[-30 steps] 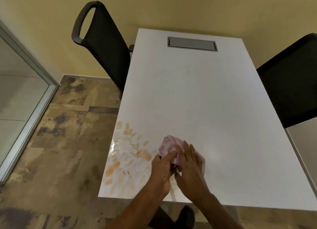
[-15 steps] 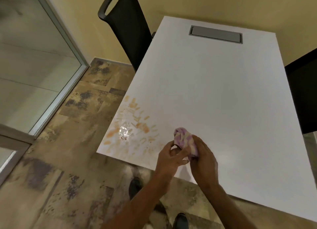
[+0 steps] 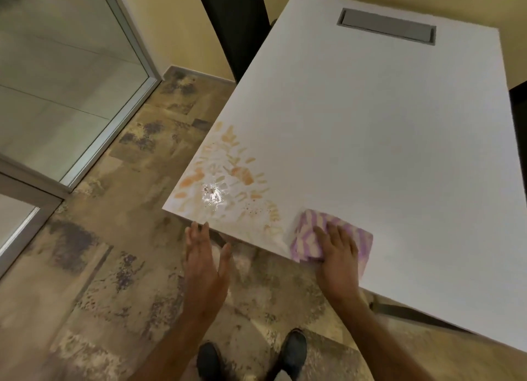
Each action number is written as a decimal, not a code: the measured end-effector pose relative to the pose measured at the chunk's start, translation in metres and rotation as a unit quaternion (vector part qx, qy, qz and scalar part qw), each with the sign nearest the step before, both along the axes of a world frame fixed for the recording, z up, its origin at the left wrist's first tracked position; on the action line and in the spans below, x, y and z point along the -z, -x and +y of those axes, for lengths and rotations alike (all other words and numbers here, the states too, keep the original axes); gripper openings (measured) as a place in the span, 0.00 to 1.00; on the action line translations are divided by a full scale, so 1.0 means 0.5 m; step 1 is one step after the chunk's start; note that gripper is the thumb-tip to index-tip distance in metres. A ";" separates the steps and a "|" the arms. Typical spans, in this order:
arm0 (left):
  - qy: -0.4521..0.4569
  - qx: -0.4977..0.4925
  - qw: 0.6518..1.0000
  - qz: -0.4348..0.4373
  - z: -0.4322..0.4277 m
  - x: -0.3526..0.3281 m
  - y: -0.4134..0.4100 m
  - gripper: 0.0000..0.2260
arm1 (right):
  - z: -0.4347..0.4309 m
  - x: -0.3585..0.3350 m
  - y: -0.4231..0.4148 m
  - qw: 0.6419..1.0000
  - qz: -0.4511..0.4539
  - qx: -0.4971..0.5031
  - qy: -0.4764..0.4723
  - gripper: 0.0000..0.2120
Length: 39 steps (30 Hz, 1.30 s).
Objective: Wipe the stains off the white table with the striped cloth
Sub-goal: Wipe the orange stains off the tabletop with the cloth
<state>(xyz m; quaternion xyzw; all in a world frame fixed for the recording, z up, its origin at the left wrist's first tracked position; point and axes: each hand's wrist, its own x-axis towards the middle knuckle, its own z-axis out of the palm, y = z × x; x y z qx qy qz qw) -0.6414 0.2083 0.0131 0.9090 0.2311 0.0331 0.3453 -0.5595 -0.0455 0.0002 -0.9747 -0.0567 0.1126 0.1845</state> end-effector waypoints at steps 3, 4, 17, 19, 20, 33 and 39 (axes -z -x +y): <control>-0.048 0.002 0.999 0.009 0.043 0.034 0.015 0.34 | 0.002 0.021 -0.004 0.999 -0.021 0.011 0.033 0.36; -0.063 0.008 0.998 0.008 0.055 0.044 0.017 0.34 | 0.004 0.026 -0.011 0.998 -0.027 0.021 0.043 0.37; -0.145 0.065 0.987 -0.001 0.148 0.116 0.002 0.35 | 0.188 0.089 -0.025 0.992 -0.059 0.050 0.099 0.41; -0.146 0.063 0.987 -0.003 0.156 0.119 -0.005 0.35 | 0.218 0.096 -0.026 0.992 -0.064 0.034 0.098 0.43; -0.147 0.062 0.987 -0.004 0.160 0.122 -0.007 0.35 | 0.230 0.098 -0.024 0.993 -0.068 0.028 0.093 0.43; -0.162 0.047 0.986 -0.002 0.168 0.152 -0.009 0.35 | 0.300 0.115 0.056 0.986 -0.105 -0.131 -0.022 0.34; -0.167 0.045 0.985 0.008 0.184 0.168 -0.003 0.35 | 0.209 0.117 0.077 0.989 -0.120 -0.072 -0.046 0.37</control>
